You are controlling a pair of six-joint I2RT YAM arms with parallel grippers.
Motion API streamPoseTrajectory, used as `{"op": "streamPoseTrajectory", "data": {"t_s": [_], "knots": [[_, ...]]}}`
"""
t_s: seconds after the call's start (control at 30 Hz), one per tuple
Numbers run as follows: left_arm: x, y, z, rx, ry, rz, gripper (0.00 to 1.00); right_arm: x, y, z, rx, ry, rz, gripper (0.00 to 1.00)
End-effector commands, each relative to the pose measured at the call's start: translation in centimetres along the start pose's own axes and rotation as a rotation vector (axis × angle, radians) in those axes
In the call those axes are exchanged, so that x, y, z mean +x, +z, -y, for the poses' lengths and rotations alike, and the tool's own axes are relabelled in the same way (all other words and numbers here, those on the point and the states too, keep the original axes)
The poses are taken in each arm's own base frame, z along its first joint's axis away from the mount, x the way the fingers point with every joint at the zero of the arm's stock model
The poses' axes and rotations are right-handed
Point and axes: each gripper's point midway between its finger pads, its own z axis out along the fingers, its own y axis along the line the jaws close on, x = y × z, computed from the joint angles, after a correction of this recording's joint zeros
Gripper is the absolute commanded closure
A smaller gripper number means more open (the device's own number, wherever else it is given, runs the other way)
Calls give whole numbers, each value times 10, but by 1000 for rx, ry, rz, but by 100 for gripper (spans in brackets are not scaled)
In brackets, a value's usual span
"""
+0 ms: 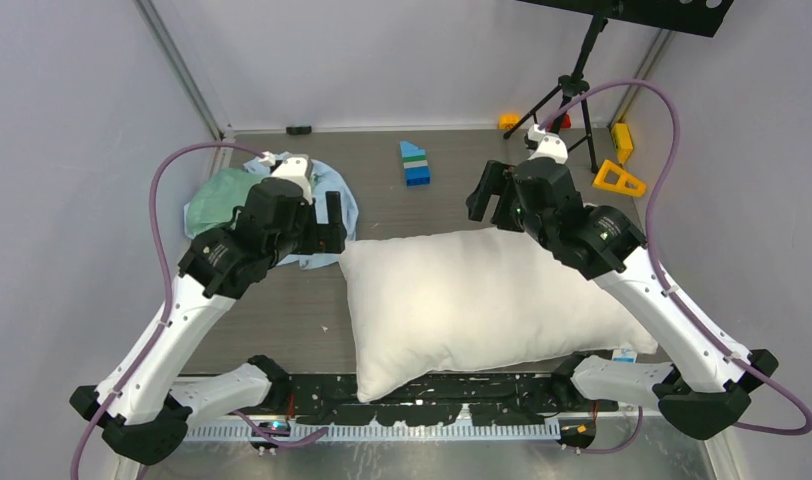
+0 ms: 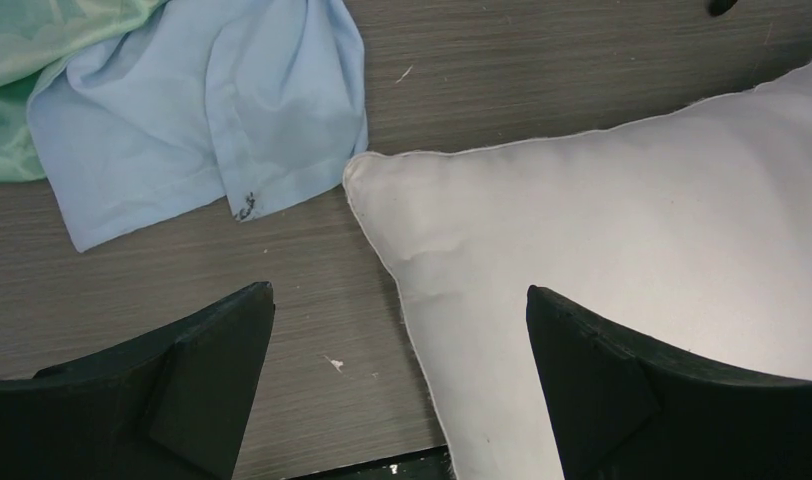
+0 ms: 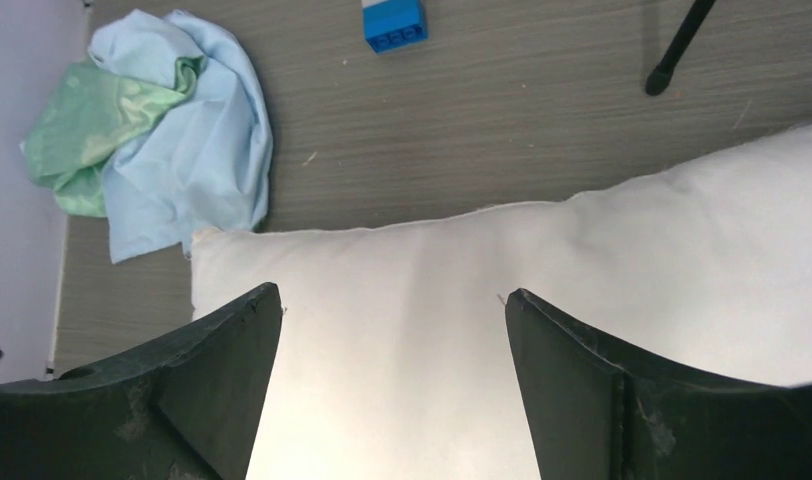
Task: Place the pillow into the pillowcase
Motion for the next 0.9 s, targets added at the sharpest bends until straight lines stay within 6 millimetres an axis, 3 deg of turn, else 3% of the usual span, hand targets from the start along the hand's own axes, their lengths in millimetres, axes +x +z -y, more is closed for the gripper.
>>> {"op": "streamPoseTrajectory", "data": {"t_s": [0.0, 0.23, 0.43, 0.7, 0.87], "knots": [[-11, -8, -7, -20, -34, 77, 0, 1, -8, 9, 16, -32, 3, 13], [-2, 2, -4, -10, -18, 37, 0, 0, -15, 20, 59, -55, 0, 13], [15, 22, 16, 64, -15, -46, 0, 20, -20, 42, 146, -100, -81, 13], [74, 52, 49, 206, -131, -249, 0, 43, -17, 53, 172, -122, -158, 12], [113, 68, 74, 296, -187, -323, 0, 44, -18, 50, 155, -145, -172, 12]]}}
